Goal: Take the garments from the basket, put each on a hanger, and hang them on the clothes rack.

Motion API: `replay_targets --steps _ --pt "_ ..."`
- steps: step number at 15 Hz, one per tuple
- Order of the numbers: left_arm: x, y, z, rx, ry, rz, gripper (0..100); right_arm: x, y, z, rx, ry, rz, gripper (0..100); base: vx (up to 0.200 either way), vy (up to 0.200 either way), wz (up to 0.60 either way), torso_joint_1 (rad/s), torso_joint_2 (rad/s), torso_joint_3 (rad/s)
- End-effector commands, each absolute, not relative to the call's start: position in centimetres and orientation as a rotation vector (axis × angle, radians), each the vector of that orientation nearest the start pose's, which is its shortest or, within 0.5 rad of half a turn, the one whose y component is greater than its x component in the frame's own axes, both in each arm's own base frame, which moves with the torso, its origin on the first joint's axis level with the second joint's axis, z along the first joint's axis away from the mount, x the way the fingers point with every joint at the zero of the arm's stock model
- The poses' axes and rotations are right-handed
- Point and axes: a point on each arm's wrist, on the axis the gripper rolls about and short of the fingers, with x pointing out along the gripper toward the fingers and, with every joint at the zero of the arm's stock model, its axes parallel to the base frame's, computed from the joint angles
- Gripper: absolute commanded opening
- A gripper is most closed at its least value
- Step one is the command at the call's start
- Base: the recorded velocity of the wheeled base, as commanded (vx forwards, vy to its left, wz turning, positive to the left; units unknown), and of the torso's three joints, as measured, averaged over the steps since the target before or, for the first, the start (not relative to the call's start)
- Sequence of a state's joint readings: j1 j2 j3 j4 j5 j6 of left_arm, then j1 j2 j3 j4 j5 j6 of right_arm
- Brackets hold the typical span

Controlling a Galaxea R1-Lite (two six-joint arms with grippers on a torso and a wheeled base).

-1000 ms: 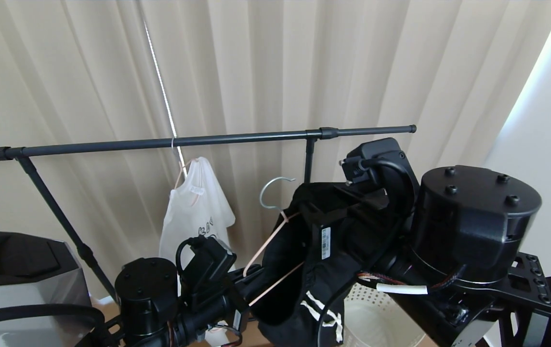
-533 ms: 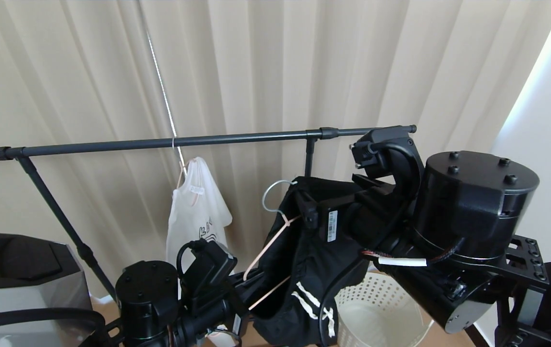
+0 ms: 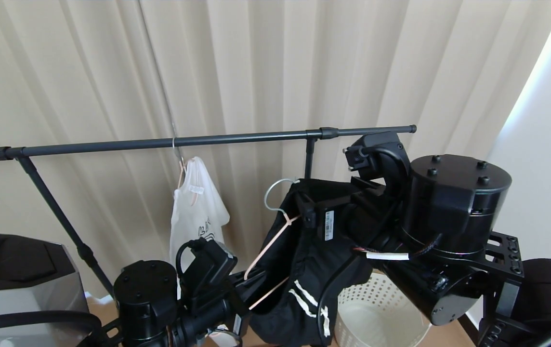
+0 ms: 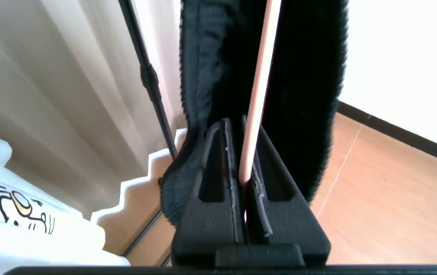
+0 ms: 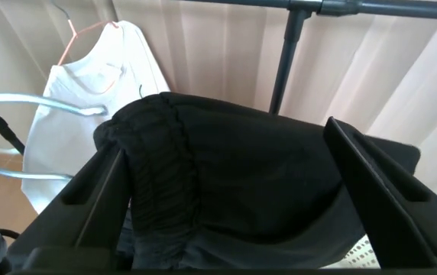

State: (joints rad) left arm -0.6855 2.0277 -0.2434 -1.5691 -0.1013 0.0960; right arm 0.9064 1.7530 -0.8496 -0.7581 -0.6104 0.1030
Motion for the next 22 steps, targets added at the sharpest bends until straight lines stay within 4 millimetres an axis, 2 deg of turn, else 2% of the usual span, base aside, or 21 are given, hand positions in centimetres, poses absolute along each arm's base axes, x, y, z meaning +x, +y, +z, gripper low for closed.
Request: replay_targets --steps 1,7,22 --pt "20.7 -17.2 6.5 0.148 0.157 -0.792 0 20.9 24.6 18.5 -0.01 0.133 0.287 100 0.0 0.0 0.0 0.0 0.0 0.0" --pt "20.9 -17.0 7.1 0.136 0.13 -0.782 0 20.9 24.6 18.2 -0.017 0.14 0.287 100 0.0 0.0 0.0 0.0 0.0 0.0" --pt "23.1 -15.9 7.8 0.083 0.099 -0.696 0 20.8 24.5 18.3 -0.016 0.139 0.285 100 0.0 0.0 0.0 0.0 0.0 0.0"
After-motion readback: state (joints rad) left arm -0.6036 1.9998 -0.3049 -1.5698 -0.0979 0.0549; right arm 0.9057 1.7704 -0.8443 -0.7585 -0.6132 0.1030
